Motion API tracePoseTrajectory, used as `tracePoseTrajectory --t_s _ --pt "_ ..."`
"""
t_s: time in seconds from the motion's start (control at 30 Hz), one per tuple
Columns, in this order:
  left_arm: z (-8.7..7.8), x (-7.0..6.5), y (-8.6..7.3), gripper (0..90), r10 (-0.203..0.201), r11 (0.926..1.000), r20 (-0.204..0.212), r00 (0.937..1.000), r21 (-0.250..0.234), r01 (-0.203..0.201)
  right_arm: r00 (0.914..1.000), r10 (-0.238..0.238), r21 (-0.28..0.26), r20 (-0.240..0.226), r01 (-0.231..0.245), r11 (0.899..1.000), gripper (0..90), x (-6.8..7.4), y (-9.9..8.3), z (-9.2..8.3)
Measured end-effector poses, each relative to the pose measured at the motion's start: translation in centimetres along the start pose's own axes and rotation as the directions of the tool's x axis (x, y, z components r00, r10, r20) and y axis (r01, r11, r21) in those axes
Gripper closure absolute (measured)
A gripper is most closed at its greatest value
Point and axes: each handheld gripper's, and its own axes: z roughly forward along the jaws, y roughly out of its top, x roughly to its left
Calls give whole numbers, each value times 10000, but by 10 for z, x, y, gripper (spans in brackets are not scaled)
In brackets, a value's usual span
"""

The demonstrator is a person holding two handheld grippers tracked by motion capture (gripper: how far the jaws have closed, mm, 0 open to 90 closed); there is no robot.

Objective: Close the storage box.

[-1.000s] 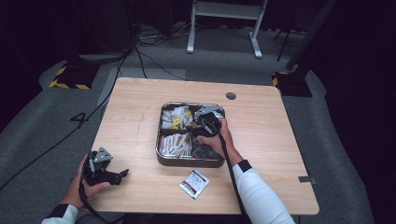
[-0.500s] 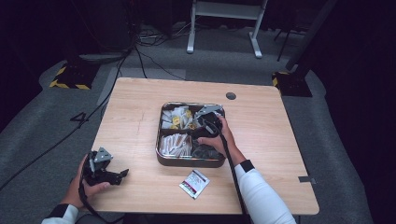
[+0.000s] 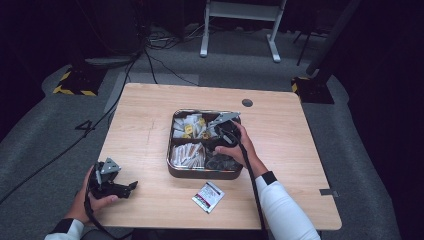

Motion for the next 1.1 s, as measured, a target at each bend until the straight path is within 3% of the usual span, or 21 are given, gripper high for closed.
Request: tracePoseTrajectory --t_s 0.3,1.1 --pt "0 0 0 5 23 10000 -8 10000 6 -23 9994 -338 292 -15 339 9990 214 0 -6 -11" --pt "0 0 0 5 20 10000 1 10000 6 -20 9922 -981 357 765 956 9948 222 -6 -21 -48"
